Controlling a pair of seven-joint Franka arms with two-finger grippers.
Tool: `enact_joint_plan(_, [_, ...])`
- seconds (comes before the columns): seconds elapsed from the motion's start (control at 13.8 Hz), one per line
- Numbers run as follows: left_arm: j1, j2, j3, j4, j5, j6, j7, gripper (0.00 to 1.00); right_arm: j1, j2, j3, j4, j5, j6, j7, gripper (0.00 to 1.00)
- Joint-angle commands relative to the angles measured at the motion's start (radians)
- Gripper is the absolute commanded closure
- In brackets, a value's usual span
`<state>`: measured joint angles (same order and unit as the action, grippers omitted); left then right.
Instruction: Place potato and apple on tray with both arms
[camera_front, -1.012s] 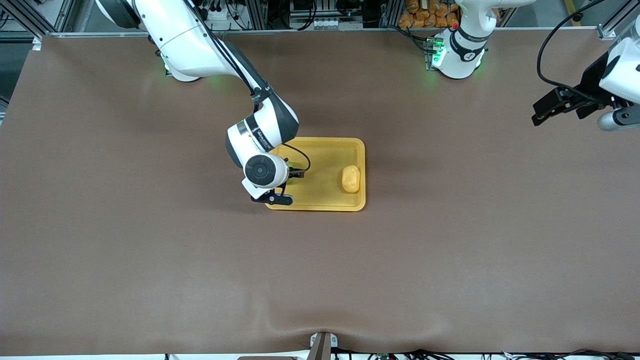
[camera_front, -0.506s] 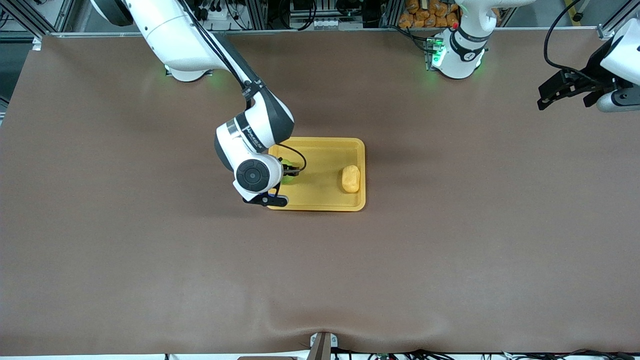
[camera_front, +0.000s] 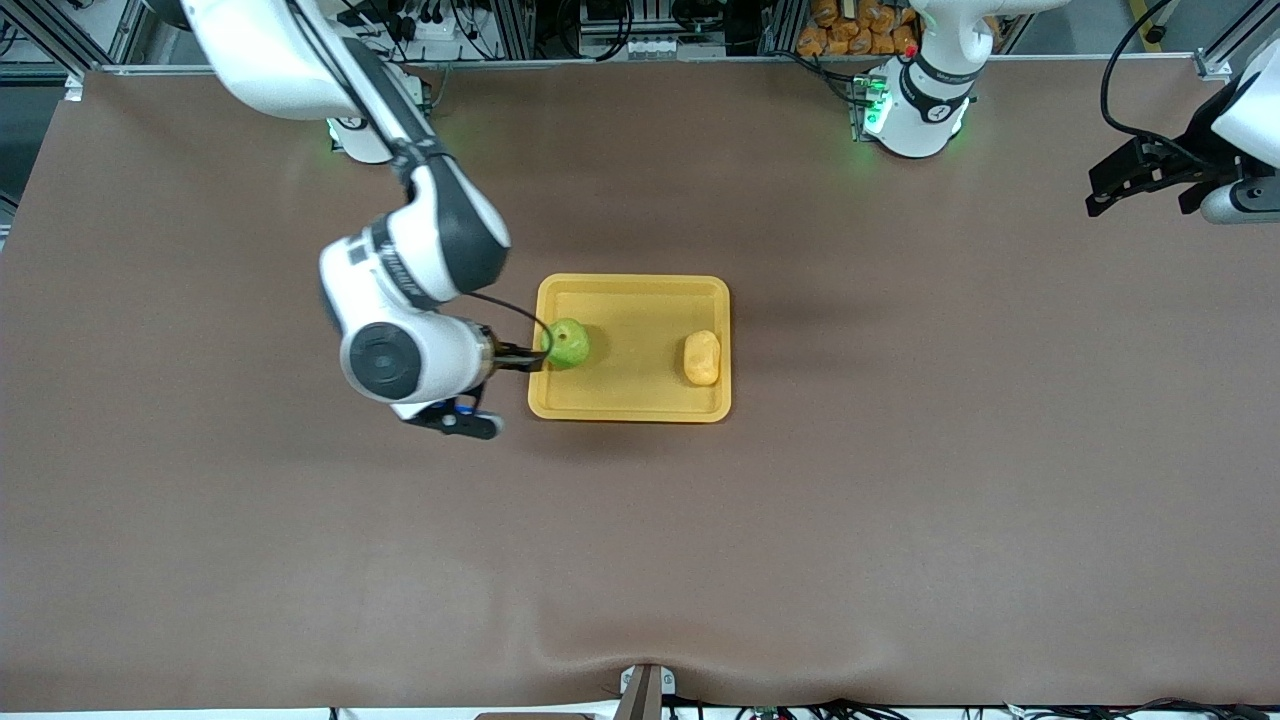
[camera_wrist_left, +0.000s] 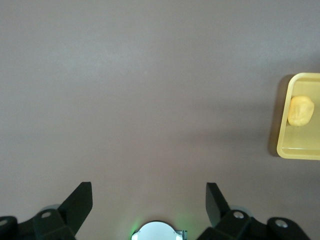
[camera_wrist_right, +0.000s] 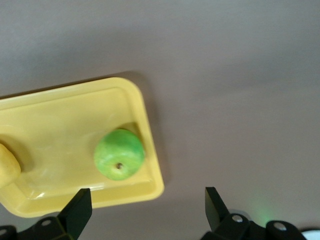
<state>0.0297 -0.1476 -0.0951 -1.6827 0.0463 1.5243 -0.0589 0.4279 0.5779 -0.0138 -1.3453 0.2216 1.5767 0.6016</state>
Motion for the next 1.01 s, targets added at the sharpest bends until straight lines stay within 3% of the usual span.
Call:
enact_joint_plan(0.0, [0.006,-0.004,-0.006,-0.003,-0.017,-0.015,-0.025,0.0,-0.052,-0.013,0.012,0.043,0.013,-0.093,-0.012,0.0])
enact_joint_plan(0.72, [0.006,-0.007,-0.011,-0.006,-0.017,-0.029,-0.075,0.0,-0.236,-0.095,0.009,0.113,0.009,-0.171,-0.023,0.0])
enact_joint_plan(0.94, [0.006,-0.007,-0.011,-0.005,-0.017,-0.024,-0.075,0.0,-0.303,-0.095,0.006,0.164,0.007,-0.239,-0.119,0.0])
